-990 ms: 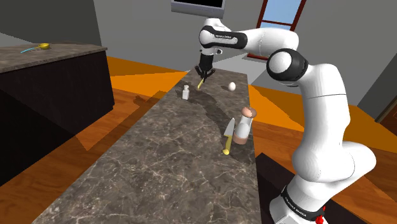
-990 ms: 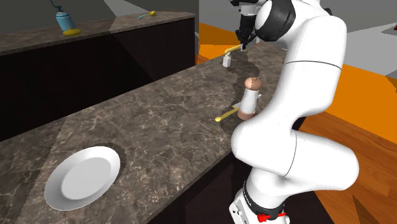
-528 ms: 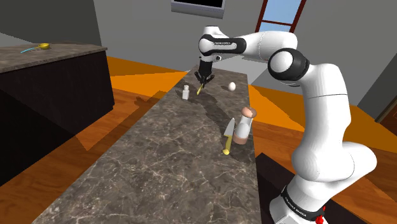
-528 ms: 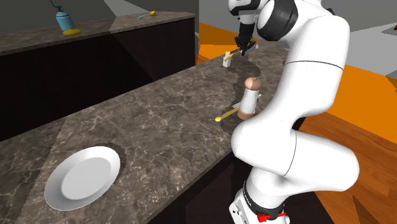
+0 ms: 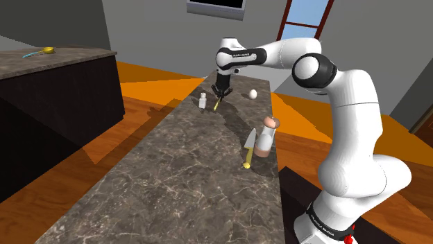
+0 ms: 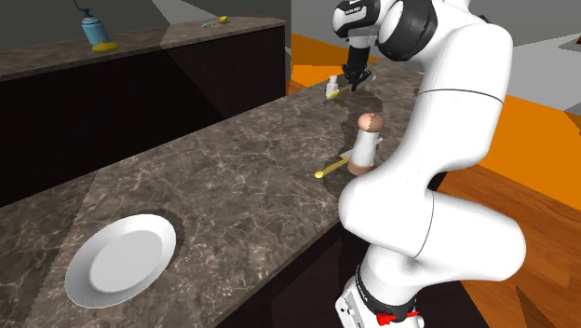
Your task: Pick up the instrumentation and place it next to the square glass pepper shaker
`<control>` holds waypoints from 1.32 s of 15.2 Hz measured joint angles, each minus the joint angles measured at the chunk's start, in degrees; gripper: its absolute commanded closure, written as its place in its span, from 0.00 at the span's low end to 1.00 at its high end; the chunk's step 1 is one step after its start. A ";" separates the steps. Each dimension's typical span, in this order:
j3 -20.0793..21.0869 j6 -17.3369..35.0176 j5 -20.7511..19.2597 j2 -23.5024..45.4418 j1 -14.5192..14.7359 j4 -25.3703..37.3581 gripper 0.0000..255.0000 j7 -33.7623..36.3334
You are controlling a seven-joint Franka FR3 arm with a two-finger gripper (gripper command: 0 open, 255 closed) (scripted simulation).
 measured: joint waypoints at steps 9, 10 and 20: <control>-0.65 5.23 -0.99 1.89 -0.18 -3.58 1.00 0.85; -0.66 5.45 -1.01 1.89 -0.23 -3.79 1.00 0.86; -0.71 5.61 -1.07 2.03 -0.22 -3.79 0.00 0.86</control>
